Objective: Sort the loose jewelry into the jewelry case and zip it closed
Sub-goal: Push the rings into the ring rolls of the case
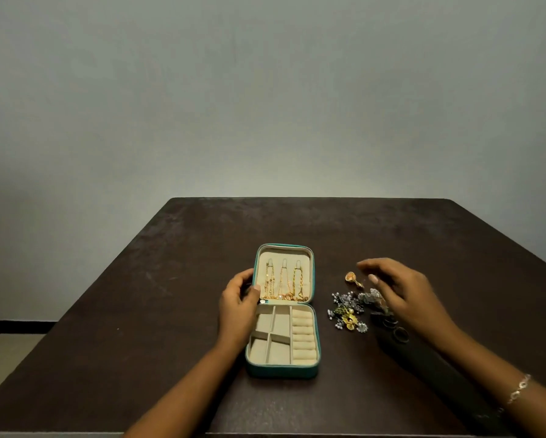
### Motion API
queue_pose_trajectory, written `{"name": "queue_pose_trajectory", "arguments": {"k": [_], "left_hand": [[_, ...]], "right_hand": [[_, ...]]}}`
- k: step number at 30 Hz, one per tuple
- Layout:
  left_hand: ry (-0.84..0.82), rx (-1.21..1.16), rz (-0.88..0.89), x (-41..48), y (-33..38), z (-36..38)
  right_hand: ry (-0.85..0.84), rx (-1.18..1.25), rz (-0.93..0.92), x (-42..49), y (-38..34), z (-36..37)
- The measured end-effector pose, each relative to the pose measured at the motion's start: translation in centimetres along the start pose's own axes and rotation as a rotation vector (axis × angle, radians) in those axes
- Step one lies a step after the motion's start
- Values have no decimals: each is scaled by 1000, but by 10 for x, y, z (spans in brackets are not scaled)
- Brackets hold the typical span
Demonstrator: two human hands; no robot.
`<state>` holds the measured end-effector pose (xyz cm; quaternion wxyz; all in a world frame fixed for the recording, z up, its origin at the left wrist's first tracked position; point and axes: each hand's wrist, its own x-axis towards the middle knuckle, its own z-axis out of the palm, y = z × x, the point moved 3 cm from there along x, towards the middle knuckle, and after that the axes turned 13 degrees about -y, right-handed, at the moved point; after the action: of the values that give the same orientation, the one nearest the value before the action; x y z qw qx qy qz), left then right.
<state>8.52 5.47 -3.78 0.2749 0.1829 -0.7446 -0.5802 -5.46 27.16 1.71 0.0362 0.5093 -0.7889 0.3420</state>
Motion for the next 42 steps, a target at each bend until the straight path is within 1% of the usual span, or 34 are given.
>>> {"name": "queue_pose_trajectory", "arguments": {"k": [3,8,11,14,18,22,29,35,37,39,40,42], "left_hand": [[24,48,13,0,0,0],[16,33,11,2,-3,0],[6,30,18,2,-6,0],[5,13,46,1,-4,1],[9,1,71,-2,2,3],[10,-18,73,-4,2,3],[-51,-56,25,-12,3,3],[-93,-9,-20,-10,21,1],[-85,157,14,-7,32,-5],[-91,344,118,-8,51,-5],[-105,379,186,-12,63,-1],[-186,332,286,-27,85,16]], "right_hand": [[-49,-76,26,-31,13,-13],[24,-56,106,-70,36,-14],[21,-28,149,-71,43,-9],[3,2,148,-69,43,-8],[-82,28,181,-69,47,-6],[-157,-59,183,-68,50,-2],[-162,-46,178,-67,50,-1],[-146,5,170,-68,46,-3],[-148,32,180,-68,44,-3],[-130,84,185,-68,41,-4],[-111,135,191,-67,39,-4],[-77,262,196,-65,29,-5]]}}
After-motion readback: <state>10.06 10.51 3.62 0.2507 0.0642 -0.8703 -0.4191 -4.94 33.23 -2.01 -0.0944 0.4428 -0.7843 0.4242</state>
